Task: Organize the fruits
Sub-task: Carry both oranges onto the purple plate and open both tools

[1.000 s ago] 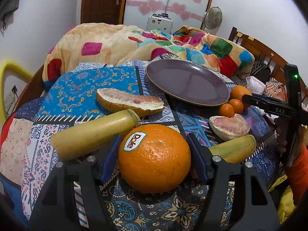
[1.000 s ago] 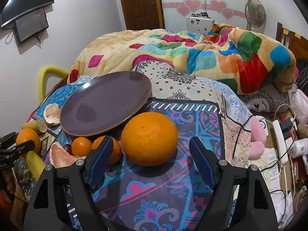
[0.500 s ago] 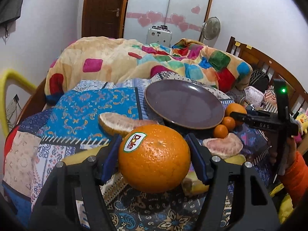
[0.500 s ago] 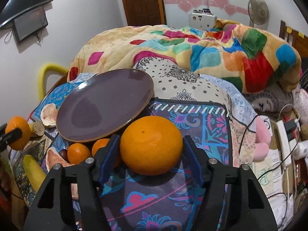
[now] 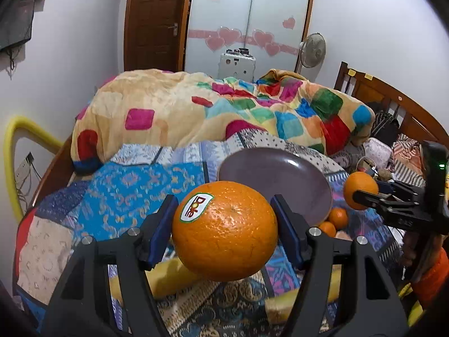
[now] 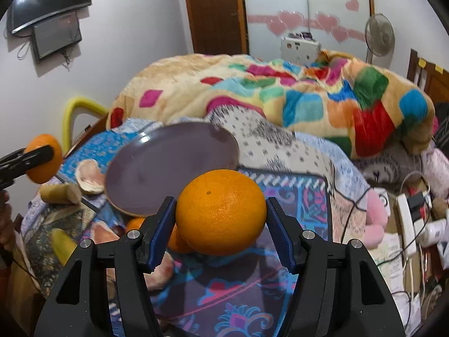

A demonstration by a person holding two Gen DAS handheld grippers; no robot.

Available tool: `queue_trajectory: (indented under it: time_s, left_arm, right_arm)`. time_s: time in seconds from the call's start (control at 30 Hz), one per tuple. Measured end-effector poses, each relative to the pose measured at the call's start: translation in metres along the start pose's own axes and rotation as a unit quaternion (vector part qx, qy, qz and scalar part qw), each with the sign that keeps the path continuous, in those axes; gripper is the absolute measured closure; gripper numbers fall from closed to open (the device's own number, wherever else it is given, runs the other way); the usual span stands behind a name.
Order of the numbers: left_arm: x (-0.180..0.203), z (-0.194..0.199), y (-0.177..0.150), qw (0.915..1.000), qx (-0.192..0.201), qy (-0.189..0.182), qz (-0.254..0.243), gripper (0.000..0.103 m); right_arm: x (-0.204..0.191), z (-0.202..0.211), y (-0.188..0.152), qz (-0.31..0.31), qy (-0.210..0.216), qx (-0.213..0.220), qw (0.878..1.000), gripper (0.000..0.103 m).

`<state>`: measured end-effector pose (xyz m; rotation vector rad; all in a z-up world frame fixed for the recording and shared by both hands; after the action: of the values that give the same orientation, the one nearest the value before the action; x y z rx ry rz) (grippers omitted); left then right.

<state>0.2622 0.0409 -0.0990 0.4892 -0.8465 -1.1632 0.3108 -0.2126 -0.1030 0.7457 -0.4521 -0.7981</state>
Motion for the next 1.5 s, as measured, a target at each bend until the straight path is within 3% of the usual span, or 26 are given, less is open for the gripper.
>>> queue_trajectory:
  time_s: [0.37,0.8,1.07,1.37,1.5]
  left_arm:
    - [0.019,-0.011,0.032,0.9998,0.009,-0.002,-0.016,0.036]
    - [0.035,-0.059,0.063,0.9985,0.000,0.037,-0.039,0.036]
    - [0.030,-0.106,0.066,0.9968,-0.064,0.043,-0.018,0.036]
    - [0.037,-0.149,0.047,0.9887,-0.143,0.044,-0.010,0.035]
    - [0.033,-0.161,0.041,0.9862,-0.156,0.055,-0.003,0.035]
  right_arm:
    - [-0.002,0.005,0.040,0.004,0.000,0.047,0.999,0.042]
    - [0.003,-0.038,0.065,-0.011,0.013,0.034,0.999,0.042]
    - [-0.001,-0.070,0.065,0.001,0.012,-0.006,1.000,0.042]
    - [0.002,-0.096,0.050,-0.001,0.021,-0.057,0.998,0.042]
    - [0.004,-0.099,0.047,-0.001,0.024,-0.066,0.998,0.042]
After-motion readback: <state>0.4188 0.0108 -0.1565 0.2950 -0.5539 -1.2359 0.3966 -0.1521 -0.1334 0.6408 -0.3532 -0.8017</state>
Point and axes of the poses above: each gripper's, at about its wrist camera, not at the fingertips, and z roughly against the way its jaws point, x to its right, y to its top, the point moved 5 cm from there along -z, roughly the way its jaws point, and after that the axes turned 15 degrees about z, right-handed, at the moved point
